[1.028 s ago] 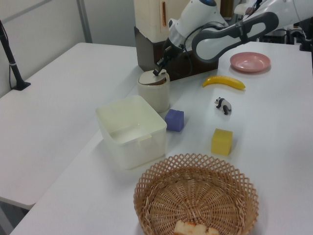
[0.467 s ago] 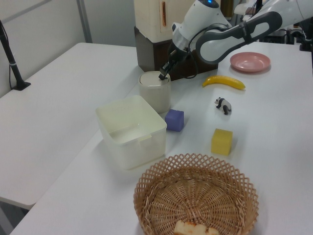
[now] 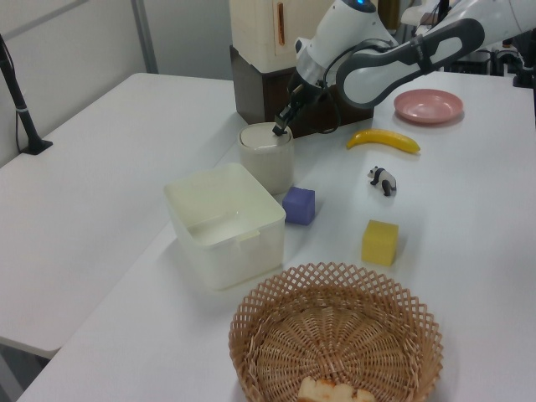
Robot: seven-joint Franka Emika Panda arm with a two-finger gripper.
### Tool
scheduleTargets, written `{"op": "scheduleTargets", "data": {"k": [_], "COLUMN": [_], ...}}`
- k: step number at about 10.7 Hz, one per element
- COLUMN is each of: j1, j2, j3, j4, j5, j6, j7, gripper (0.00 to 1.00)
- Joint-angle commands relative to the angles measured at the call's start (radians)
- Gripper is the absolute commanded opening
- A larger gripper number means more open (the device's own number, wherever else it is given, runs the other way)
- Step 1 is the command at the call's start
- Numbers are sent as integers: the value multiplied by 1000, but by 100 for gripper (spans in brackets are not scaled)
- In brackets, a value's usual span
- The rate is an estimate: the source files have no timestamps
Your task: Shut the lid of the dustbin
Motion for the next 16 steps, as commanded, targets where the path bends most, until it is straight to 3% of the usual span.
{"op": "scheduleTargets", "data": {"k": [1,5,7,9,10,11,12,16], "j1": [-29,-60,-114,-120,-137,-144,-146,-137], "j2": [-136,-323,-426,-517,-551,-560,-560,-556], "j3": [6,18,62,61,56,55,56,61], "j4": [-64,-72,-96,-108,-108,-108,-108,-150], "j5": [27,17,11,0,-9,-37,-57,-54], "j6": [-128,-571,-716,-892,-952,-997,-1009,-1015], "j7": [-27,-186,-214,-296,-309,-310,-310,-303], "gripper": [0,0,0,9,34,87,100,100]}}
